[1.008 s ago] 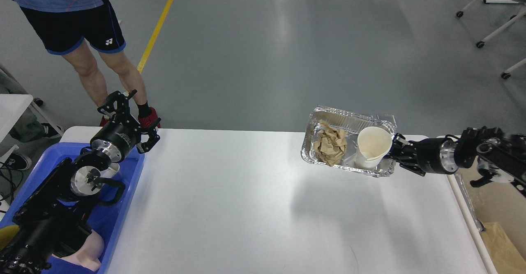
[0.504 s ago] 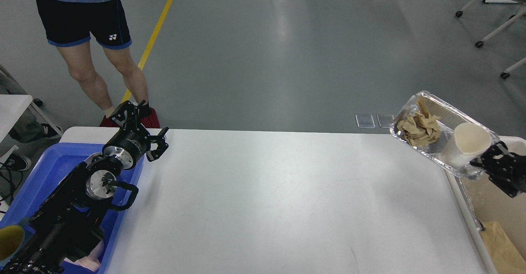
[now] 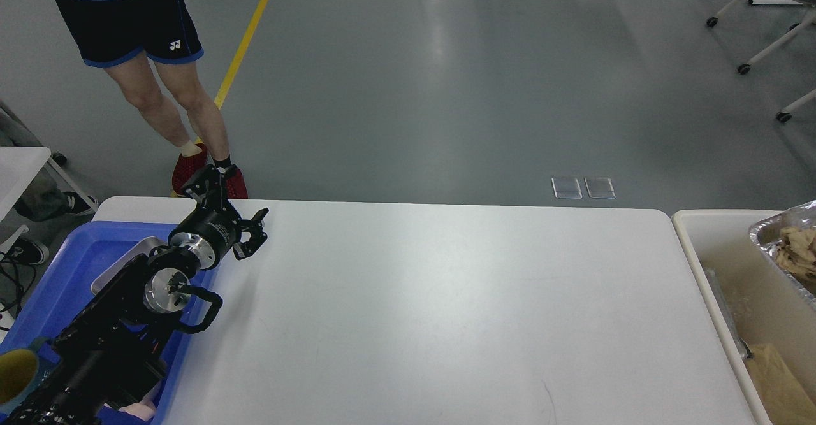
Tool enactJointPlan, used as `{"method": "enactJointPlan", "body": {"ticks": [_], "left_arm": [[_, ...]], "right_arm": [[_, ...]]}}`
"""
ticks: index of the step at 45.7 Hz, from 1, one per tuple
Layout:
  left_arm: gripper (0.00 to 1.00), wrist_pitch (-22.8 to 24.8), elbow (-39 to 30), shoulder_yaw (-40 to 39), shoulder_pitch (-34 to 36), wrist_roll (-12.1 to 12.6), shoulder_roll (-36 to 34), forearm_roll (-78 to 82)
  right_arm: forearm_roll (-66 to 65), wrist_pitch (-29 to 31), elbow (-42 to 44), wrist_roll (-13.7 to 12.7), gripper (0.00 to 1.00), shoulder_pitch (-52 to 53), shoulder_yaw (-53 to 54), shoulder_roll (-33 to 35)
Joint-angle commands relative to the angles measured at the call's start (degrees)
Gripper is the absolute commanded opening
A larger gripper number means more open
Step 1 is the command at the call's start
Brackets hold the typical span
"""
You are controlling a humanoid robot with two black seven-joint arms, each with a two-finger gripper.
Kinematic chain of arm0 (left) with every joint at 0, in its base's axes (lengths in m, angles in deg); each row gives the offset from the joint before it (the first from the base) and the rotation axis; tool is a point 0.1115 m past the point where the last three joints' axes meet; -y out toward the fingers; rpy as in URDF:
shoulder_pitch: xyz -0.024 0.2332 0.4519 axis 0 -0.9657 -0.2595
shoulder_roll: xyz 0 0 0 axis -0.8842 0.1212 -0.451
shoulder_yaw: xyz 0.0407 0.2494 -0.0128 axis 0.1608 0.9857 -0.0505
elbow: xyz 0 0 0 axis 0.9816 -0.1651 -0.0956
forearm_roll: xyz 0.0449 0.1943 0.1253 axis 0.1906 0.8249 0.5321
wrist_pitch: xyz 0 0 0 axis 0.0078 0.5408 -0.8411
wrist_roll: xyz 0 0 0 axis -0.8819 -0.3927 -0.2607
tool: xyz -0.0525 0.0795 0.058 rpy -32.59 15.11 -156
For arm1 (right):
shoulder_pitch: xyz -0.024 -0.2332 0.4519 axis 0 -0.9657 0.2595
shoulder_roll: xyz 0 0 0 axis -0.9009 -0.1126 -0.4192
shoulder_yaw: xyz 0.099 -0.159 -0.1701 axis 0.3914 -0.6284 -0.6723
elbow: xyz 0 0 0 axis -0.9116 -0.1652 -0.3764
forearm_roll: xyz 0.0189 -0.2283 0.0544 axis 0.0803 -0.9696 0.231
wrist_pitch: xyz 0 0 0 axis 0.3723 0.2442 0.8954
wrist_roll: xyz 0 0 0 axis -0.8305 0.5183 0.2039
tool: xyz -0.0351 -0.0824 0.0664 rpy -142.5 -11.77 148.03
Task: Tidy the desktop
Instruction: 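Release the foil tray into the bin and withdraw the right gripper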
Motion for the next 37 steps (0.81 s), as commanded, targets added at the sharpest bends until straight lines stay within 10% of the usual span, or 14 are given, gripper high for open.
{"method": "enactJointPlan", "body": {"ticks": [1, 11, 21, 37], "left_arm": [[0.96, 1.24, -0.48, -0.06, 0.09, -0.06, -0.01, 0.00], [0.96, 2.13, -0.74, -0.06, 0.26, 0.03, -0.09, 0.00], [0.96, 8.63, -1.53, -0.23, 0.09, 0.03, -1.06, 0.00], [0.96, 4.76, -1.53, -0.50, -0.35, -0.06, -1.06, 0.00]], "right_arm": [[0.13, -2.06, 3.44, 0.29, 0.44, -0.13, -0.02, -1.51], [0.13, -7.59, 3.88, 0.29, 1.00, -0.31, -0.02, -3.53], [0.13, -8.74, 3.35, 0.29, 1.00, 0.66, -0.02, -5.11], [0.13, -11.56, 3.18, 0.64, 1.00, 18.84, 0.68, -12.05]]}}
